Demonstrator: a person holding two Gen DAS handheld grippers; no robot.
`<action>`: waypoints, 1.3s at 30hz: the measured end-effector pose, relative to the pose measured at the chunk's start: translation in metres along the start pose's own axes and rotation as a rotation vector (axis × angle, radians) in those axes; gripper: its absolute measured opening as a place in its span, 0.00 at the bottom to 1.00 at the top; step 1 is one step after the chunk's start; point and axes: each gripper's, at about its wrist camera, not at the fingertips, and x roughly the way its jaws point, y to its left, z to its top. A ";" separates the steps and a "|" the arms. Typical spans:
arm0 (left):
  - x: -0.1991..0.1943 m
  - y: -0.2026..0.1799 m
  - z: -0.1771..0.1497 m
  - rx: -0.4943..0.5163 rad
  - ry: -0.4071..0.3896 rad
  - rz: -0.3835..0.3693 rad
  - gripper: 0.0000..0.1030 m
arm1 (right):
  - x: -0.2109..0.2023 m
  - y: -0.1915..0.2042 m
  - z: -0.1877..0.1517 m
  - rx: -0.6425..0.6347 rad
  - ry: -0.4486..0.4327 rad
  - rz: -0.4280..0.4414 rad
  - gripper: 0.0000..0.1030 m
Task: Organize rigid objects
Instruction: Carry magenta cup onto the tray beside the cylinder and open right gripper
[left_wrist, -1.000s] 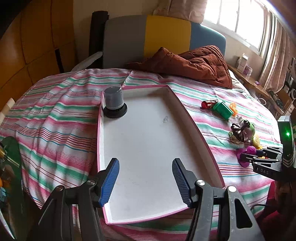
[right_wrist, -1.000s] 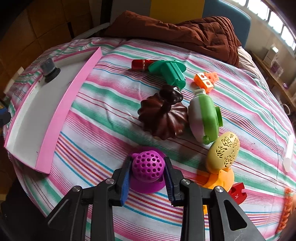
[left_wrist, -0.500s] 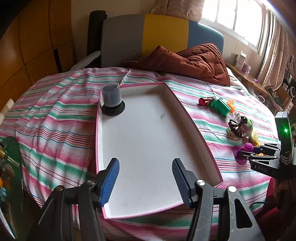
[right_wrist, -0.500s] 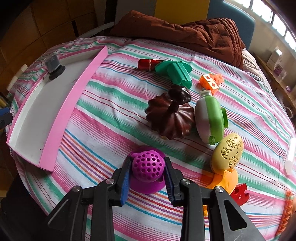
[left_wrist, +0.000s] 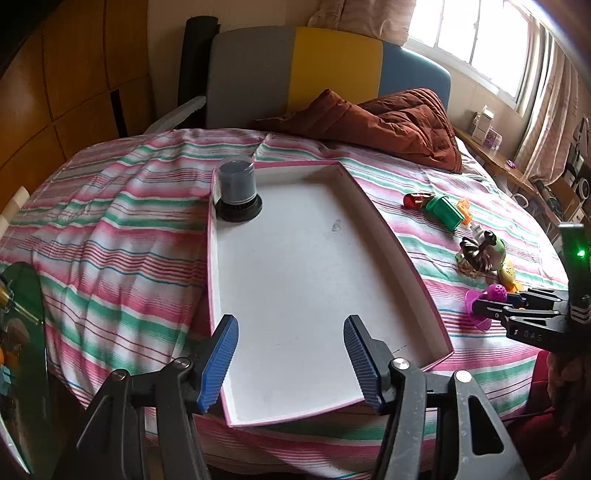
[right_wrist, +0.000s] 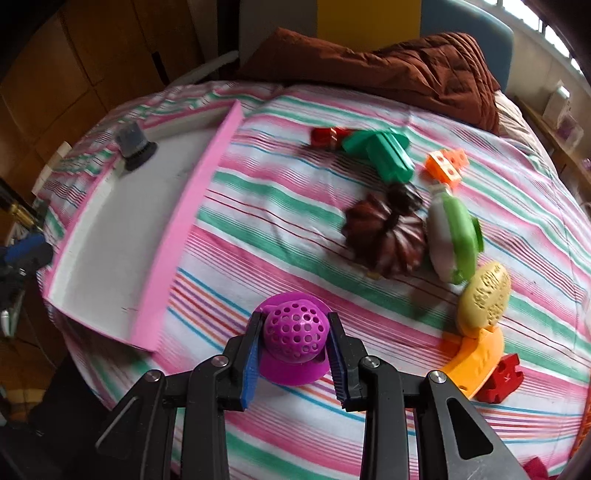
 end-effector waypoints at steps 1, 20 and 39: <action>0.000 0.002 0.000 -0.004 0.001 -0.001 0.59 | -0.003 0.005 0.003 -0.002 -0.009 0.008 0.32; -0.009 0.053 -0.007 -0.116 -0.011 0.021 0.58 | 0.025 0.143 0.088 -0.156 -0.055 0.178 0.32; 0.000 0.080 -0.009 -0.188 0.002 0.003 0.58 | 0.098 0.198 0.146 -0.119 0.013 0.151 0.46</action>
